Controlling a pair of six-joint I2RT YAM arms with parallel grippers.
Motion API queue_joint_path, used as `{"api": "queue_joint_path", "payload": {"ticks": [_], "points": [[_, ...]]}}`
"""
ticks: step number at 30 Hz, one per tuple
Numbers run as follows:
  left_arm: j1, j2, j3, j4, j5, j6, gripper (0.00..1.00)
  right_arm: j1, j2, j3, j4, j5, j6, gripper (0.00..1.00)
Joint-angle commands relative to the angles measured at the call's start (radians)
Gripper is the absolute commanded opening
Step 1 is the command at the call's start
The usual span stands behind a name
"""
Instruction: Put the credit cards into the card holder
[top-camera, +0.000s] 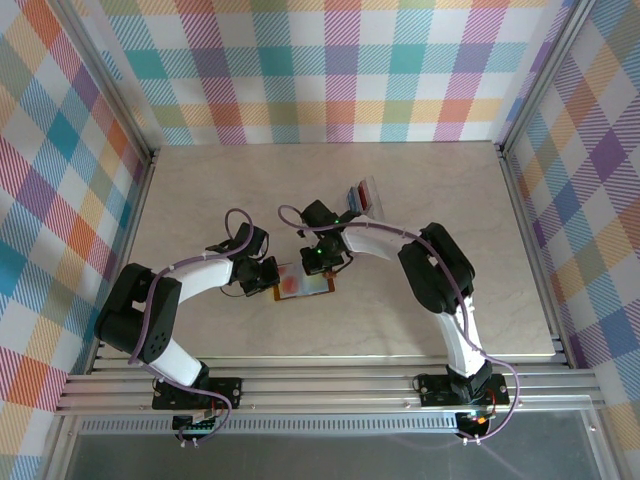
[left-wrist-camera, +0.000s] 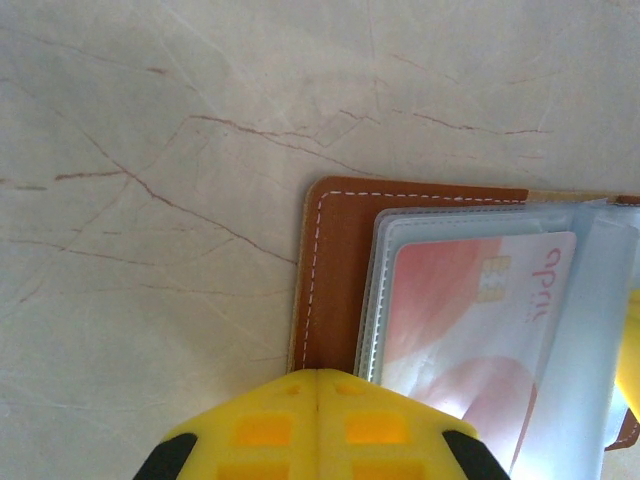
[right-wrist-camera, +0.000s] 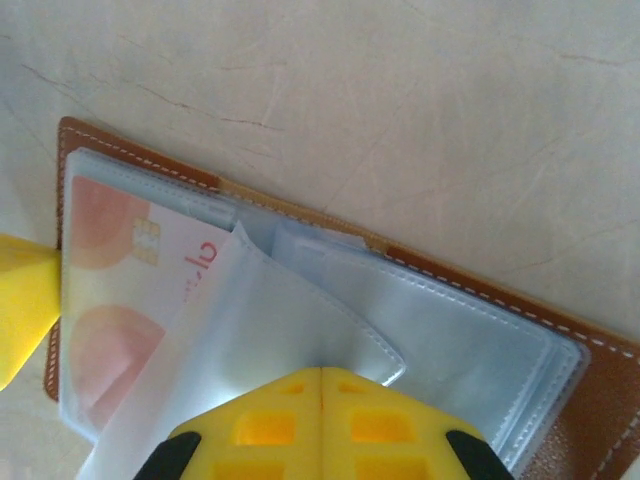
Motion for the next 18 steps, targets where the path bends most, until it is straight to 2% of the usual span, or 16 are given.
{"api": "queue_joint_path", "payload": {"ticks": [1, 9, 12, 15, 18], "points": [[-0.015, 0.088, -0.044, -0.006, -0.009, 0.013, 0.0, -0.011, -0.044, -0.023, 0.035, -0.115, 0.012, 0.0], [-0.015, 0.094, -0.044, -0.003, -0.001, 0.009, 0.0, -0.013, -0.003, 0.008, 0.038, -0.257, 0.027, 0.0], [-0.015, 0.097, -0.043, -0.003, -0.003, 0.008, 0.0, -0.013, -0.023, -0.006, 0.048, -0.294, 0.045, 0.12], [-0.015, 0.104, -0.04, -0.003, 0.0, 0.009, 0.0, -0.013, -0.03, -0.017, 0.023, -0.276, 0.072, 0.31], [-0.015, 0.11, -0.039, -0.003, 0.002, 0.008, 0.0, -0.013, -0.03, -0.029, 0.018, -0.295, 0.103, 0.45]]}}
